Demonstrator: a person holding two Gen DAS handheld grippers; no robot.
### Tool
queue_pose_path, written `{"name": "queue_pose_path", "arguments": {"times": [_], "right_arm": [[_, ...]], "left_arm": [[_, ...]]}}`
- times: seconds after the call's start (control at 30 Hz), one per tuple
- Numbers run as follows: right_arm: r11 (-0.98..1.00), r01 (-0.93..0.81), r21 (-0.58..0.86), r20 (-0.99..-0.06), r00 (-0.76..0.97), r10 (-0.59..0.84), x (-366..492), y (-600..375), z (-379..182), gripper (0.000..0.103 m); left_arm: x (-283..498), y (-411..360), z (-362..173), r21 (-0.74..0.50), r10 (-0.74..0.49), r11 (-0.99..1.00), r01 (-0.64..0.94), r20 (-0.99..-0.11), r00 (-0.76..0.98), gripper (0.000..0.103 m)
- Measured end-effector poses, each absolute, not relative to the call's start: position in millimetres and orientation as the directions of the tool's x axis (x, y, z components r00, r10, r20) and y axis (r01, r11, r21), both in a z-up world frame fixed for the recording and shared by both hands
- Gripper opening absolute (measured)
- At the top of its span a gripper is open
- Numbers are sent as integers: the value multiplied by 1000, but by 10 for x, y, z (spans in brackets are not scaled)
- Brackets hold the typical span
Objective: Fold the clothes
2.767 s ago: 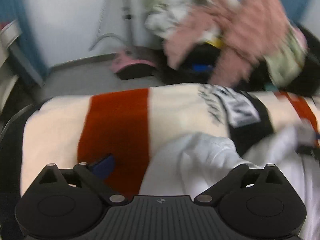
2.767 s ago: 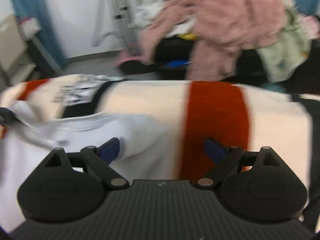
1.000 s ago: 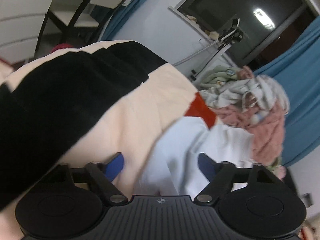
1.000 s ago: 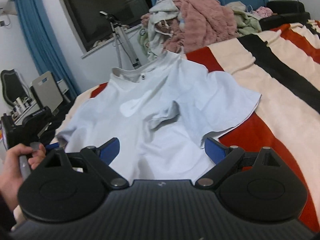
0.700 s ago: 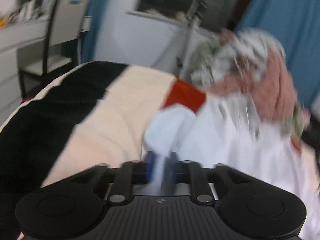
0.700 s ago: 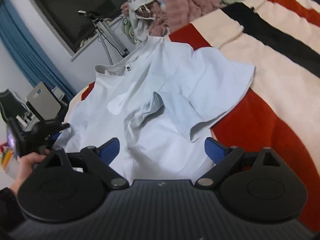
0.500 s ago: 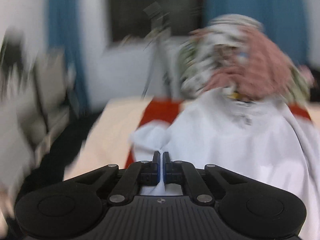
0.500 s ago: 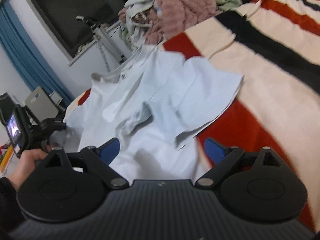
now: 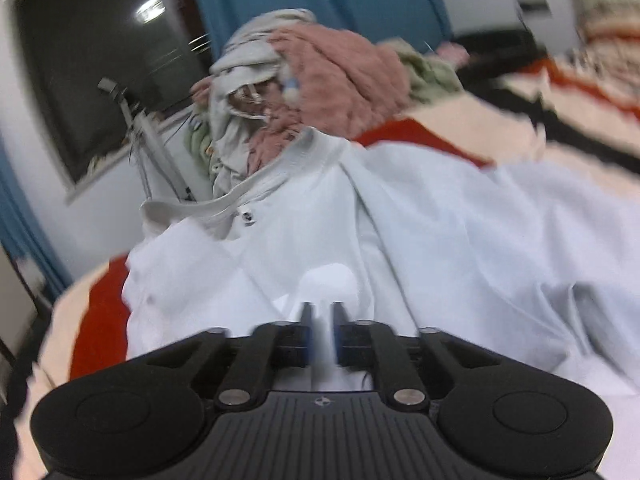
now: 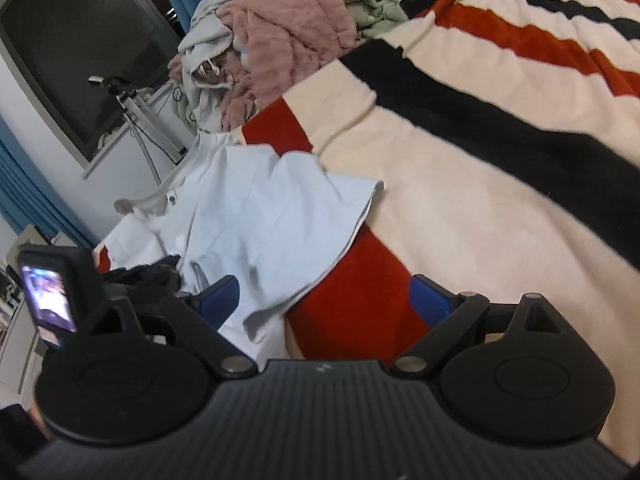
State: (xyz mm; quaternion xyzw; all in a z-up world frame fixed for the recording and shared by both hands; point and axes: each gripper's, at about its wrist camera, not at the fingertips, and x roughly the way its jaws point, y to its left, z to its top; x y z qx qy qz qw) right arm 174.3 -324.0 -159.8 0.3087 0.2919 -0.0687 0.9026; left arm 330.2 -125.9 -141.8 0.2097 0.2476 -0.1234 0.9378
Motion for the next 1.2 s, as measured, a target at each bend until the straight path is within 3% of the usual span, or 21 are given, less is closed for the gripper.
{"name": "queue_pose_path", "arguments": {"times": [0.03, 0.1, 0.2, 0.3, 0.5, 0.57, 0.7, 0.77, 0.87, 0.97, 1.1, 1.2], "right_arm": [[797, 304, 522, -571, 819, 62, 1756, -3233, -1609, 93], [795, 303, 525, -572, 818, 65, 1780, -3212, -1612, 93], [804, 304, 512, -566, 823, 49, 1794, -3164, -1593, 93], [802, 310, 511, -565, 824, 42, 1810, -3158, -1609, 93], [824, 302, 479, -571, 821, 31, 1846, -3082, -1659, 93], [836, 297, 462, -568, 823, 22, 1860, -3059, -1668, 93], [857, 291, 425, -562, 827, -3, 1906, -3002, -1680, 93], [869, 286, 404, -558, 830, -14, 1933, -2958, -1679, 93], [885, 279, 372, -553, 833, -31, 1973, -2892, -1677, 93], [900, 273, 339, -546, 836, -47, 2014, -2826, -1675, 93], [919, 273, 284, -539, 839, -82, 2097, -2715, -1659, 93], [932, 271, 241, -541, 835, -103, 2157, -2625, -1650, 93]], "left_arm": [[3276, -1177, -1364, 288, -143, 901, 325, -510, 848, 50], [3175, -956, -1193, 193, -183, 931, 308, -485, 855, 56], [3088, -633, -966, 62, -219, 960, 274, -443, 869, 56], [3213, -392, -824, -16, -174, 983, 183, -407, 897, 56], [3921, -54, -840, -149, -121, 987, 63, -424, 898, 55], [4096, -52, -880, -144, -101, 989, 42, -430, 897, 52], [4326, -37, -947, -126, -148, 987, 98, -491, 859, 4], [4349, 84, -910, -131, -171, 984, 121, -492, 853, 4], [4383, 579, -722, -253, -213, 961, 107, -438, 874, 4], [4493, 1160, -490, -298, -163, 954, 36, -415, 895, 4], [4771, 1832, -176, -197, 11, 973, -116, -465, 885, 3], [5020, 2212, -239, -143, 101, 967, -209, -540, 836, 3]]}}
